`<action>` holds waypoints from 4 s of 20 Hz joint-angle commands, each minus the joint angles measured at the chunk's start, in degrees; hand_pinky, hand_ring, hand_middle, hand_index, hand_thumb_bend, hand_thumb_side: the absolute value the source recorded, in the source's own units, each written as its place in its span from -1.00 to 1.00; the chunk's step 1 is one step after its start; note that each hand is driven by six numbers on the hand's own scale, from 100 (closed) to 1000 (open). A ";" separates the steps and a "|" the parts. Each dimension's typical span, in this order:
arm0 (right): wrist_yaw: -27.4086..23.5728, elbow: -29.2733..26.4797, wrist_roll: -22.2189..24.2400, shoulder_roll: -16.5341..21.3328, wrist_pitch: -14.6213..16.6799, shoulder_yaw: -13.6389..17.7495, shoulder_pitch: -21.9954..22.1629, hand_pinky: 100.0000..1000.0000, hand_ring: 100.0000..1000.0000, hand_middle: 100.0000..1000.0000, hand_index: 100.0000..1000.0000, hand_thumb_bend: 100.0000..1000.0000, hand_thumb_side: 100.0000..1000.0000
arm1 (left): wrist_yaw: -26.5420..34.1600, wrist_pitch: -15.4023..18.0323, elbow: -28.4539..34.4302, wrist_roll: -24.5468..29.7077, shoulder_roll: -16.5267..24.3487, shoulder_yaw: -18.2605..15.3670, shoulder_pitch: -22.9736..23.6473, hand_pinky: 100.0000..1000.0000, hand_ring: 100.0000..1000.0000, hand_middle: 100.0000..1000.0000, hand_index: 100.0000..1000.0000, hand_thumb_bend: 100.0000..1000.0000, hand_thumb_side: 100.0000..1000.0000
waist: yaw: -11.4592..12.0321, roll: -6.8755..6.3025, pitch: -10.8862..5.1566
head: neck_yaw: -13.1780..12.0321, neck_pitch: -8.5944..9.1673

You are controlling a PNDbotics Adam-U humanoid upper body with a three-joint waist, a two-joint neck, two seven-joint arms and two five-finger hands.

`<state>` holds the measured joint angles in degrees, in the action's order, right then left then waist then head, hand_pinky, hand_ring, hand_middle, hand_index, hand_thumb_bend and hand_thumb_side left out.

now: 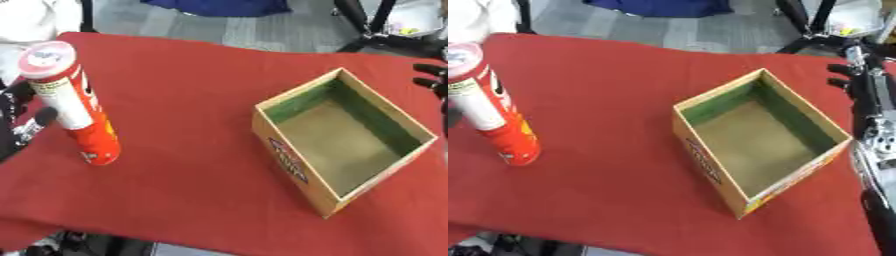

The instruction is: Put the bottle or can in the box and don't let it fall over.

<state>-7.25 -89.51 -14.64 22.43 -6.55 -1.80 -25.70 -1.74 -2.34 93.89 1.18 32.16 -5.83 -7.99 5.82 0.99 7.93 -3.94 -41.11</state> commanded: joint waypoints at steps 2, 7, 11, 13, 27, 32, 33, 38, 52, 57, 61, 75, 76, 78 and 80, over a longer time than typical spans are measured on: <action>0.41 -0.25 -0.03 0.86 -0.04 0.40 -0.72 0.53 0.59 0.69 0.82 -1.00 0.80 | 0.53 -0.51 0.11 -0.14 1.06 -0.13 -1.04 1.00 0.93 0.71 0.94 0.57 0.41 | -0.07 -0.16 -0.49 | -0.21 0.65; 0.44 -0.22 0.01 0.84 0.00 0.37 -0.72 0.53 0.58 0.69 0.82 -1.00 0.80 | 0.19 -1.45 -0.61 -0.14 1.05 0.01 -1.57 1.00 0.93 0.71 0.94 0.58 0.42 | -0.12 -0.15 -0.44 | -0.32 0.73; 0.42 -0.21 0.04 0.82 -0.01 0.34 -0.73 0.53 0.58 0.69 0.82 -1.00 0.80 | 0.36 -1.74 -1.14 -0.11 0.98 0.29 -2.11 1.00 0.92 0.70 0.93 0.59 0.44 | -0.14 -0.11 -0.36 | -0.49 0.70; 0.41 -0.20 0.06 0.81 -0.01 0.34 -0.74 0.53 0.58 0.69 0.82 -1.00 0.80 | 0.28 -1.78 -1.39 0.06 0.99 0.47 -2.46 1.00 0.92 0.70 0.93 0.60 0.44 | -0.16 -0.09 -0.32 | -0.54 0.69; 0.45 -0.10 0.28 0.77 -0.04 0.30 -0.86 0.53 0.58 0.69 0.82 -1.00 0.80 | 0.05 -1.70 -3.03 1.85 0.75 1.45 -4.35 1.00 0.95 0.68 0.90 0.57 0.50 | -0.30 0.00 -0.04 | -0.98 0.72; 0.51 -0.08 0.40 0.72 -0.08 0.22 -1.00 0.53 0.58 0.69 0.82 -1.00 0.80 | 0.29 -1.41 -3.36 2.26 0.60 1.62 -4.78 1.00 0.96 0.69 0.91 0.58 0.53 | -0.28 0.05 0.08 | -1.14 0.83; 0.53 -0.07 0.42 0.71 -0.10 0.20 -1.02 0.53 0.58 0.69 0.82 -1.00 0.81 | 0.39 -1.35 -3.40 2.34 0.54 1.67 -4.88 1.00 0.96 0.69 0.91 0.58 0.54 | -0.29 0.06 0.11 | -1.20 0.84; 0.67 -0.04 0.66 0.67 -0.29 0.14 -1.13 0.53 0.58 0.69 0.82 -1.00 0.81 | 0.98 -0.95 -3.57 2.57 0.21 1.86 -5.32 1.00 0.96 0.69 0.90 0.58 0.54 | -0.33 0.14 0.23 | -1.34 0.94; 0.85 0.01 0.78 0.49 -0.57 0.16 -1.14 0.53 0.58 0.69 0.82 -1.00 0.82 | 0.93 -0.50 -4.25 2.33 -0.63 2.39 -6.74 1.00 0.94 0.64 0.87 0.54 0.53 | -0.47 0.19 0.36 | -1.71 1.32; 0.87 0.11 0.75 0.44 -0.74 0.20 -1.10 0.53 0.58 0.69 0.82 -1.00 0.82 | 1.00 -0.29 -4.52 2.33 -0.92 2.59 -7.01 1.00 0.94 0.64 0.87 0.51 0.52 | -0.46 0.24 0.39 | -1.79 1.41; 0.89 0.14 0.78 0.41 -0.85 0.18 -1.07 0.53 0.58 0.69 0.82 -1.00 0.82 | 1.15 -0.14 -4.70 2.33 -1.18 2.82 -7.40 1.00 0.94 0.64 0.86 0.50 0.50 | -0.49 0.27 0.39 | -1.88 1.37; 0.97 0.33 0.92 0.33 -1.17 0.19 -1.06 0.53 0.58 0.69 0.82 -1.00 0.83 | 0.27 0.33 -5.06 1.79 -1.65 3.56 -8.21 1.00 0.92 0.60 0.79 0.39 0.40 | -0.55 0.32 0.44 | -2.02 1.47; 0.98 0.34 0.93 0.31 -1.19 0.19 -1.05 0.53 0.58 0.69 0.82 -1.00 0.83 | 0.24 0.38 -5.07 1.79 -1.69 3.61 -8.29 1.00 0.92 0.60 0.79 0.38 0.38 | -0.55 0.32 0.44 | -2.05 1.48; 1.01 0.35 0.97 0.26 -1.23 0.16 -1.05 0.53 0.58 0.69 0.81 -1.00 0.83 | 0.18 0.39 -5.15 1.81 -1.77 3.75 -8.47 1.00 0.91 0.58 0.79 0.36 0.37 | -0.57 0.31 0.44 | -2.08 1.52; 1.06 0.35 1.01 0.24 -1.27 0.15 -1.06 0.53 0.58 0.69 0.81 -1.00 0.83 | 0.28 0.37 -5.23 1.76 -1.87 3.88 -8.65 1.00 0.90 0.57 0.79 0.35 0.36 | -0.58 0.31 0.46 | -2.10 1.55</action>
<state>-6.69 -88.83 -13.63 21.86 -7.66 -1.83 -25.98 -1.36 -2.15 88.21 3.07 29.52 -1.89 -15.73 5.29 1.47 8.99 -5.94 -40.16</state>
